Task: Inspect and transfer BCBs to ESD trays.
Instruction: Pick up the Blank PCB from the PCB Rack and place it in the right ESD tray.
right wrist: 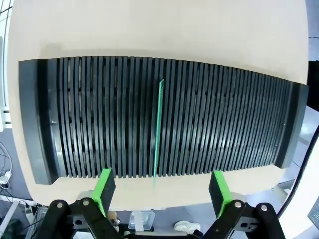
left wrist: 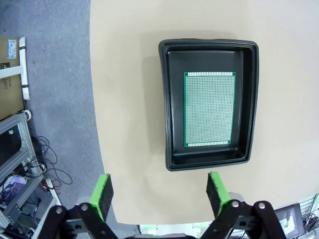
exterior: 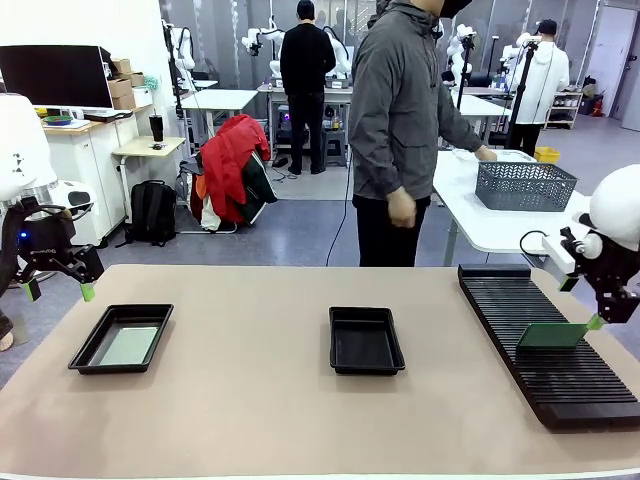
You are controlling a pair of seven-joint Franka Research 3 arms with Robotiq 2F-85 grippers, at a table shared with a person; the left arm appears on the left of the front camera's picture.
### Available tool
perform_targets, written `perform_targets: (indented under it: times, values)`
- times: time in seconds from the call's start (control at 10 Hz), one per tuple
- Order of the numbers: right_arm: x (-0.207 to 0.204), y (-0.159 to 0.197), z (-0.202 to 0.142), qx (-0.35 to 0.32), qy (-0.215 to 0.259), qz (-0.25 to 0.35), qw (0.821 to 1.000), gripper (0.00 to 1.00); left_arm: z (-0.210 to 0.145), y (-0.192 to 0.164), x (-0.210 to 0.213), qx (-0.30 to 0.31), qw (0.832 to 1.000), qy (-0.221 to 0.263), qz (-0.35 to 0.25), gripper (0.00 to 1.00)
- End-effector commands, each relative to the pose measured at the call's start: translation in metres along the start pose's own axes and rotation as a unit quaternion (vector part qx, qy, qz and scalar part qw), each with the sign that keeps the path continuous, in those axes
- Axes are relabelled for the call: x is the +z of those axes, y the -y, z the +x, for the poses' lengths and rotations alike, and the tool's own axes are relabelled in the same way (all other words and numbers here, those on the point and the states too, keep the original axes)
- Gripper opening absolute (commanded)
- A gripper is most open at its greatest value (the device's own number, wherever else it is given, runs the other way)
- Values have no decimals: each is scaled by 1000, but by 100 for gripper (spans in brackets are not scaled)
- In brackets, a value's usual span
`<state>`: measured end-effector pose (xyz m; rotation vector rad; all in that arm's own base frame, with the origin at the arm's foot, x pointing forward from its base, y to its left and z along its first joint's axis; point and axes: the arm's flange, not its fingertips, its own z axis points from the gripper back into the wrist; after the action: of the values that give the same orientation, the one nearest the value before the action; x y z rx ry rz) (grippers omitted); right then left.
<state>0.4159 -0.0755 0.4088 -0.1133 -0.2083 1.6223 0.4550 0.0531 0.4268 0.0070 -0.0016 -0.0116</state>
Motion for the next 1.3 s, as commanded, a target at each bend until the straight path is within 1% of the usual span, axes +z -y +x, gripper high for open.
perform_targets:
  times: [0.0, 0.3, 0.5, 0.8, 0.9, 1.2]
  values:
    - [-21, 4, 3, 2, 5, -10, 1000, 100, 0, 0, -1, 1, 1000, 0, 0, 100]
    - [-51, 8, 10, -9, 4, -4, 1000, 100, 0, 0, -1, 1, 1000, 0, 0, 100]
    - [-60, 5, 12, -14, 7, -5, 1000, 100, 0, 0, -1, 1, 1000, 0, 0, 100]
    - [-67, 5, 10, -28, 5, -9, 1000, 100, 0, 0, -1, 1, 1000, 0, 0, 100]
    - [-60, 7, 13, -14, 2, 8, 1000, 100, 0, 0, -1, 1, 1000, 0, 0, 100]
    - [-60, 7, 13, -14, 2, 8, 1000, 100, 0, 0, -1, 1, 1000, 0, 0, 100]
